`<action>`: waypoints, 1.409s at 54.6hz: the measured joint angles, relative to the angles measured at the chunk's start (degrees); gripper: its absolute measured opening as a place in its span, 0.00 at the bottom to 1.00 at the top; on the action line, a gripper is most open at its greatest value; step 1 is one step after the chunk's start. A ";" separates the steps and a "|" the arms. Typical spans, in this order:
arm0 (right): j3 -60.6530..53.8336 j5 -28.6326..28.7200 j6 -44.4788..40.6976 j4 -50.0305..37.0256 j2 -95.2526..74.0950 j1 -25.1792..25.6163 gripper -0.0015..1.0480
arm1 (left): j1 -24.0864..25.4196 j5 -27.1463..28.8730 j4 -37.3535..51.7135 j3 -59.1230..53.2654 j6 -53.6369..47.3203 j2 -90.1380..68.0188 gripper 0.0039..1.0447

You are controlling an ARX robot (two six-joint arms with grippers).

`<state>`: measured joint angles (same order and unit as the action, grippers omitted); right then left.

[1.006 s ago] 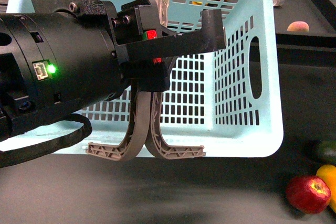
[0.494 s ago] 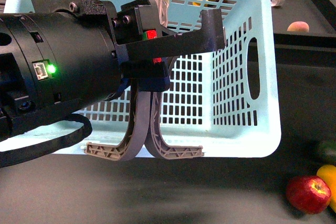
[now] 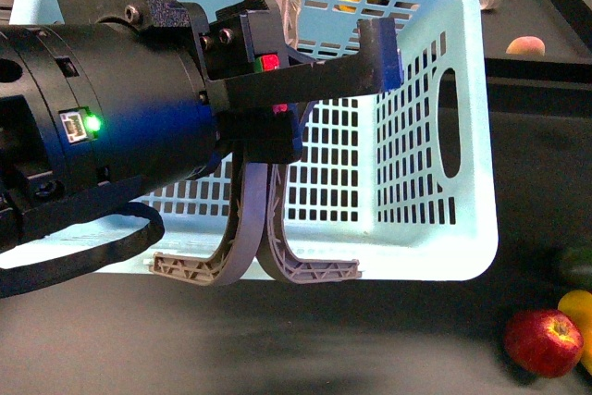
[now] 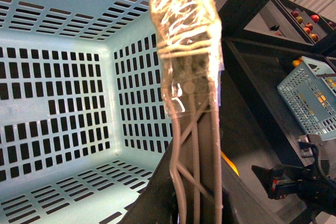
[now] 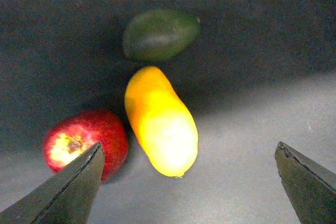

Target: Pick mango with right arm and hold basket with left

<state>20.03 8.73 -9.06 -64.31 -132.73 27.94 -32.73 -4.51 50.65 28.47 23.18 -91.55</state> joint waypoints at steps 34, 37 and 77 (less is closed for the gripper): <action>16.65 -3.96 -0.57 8.26 -15.87 -1.09 0.92 | 0.00 0.00 0.00 0.00 0.00 0.00 0.06; 17.57 -4.15 -0.55 8.85 -16.55 -1.16 0.92 | 0.00 0.00 0.00 0.00 0.00 0.00 0.06; 26.32 -6.36 2.95 12.13 -23.63 -3.37 0.92 | 0.02 0.00 0.00 0.00 0.00 -0.02 0.06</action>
<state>46.35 2.37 -6.11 -52.18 -156.35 24.58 -32.71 -4.51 50.65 28.47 23.18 -91.57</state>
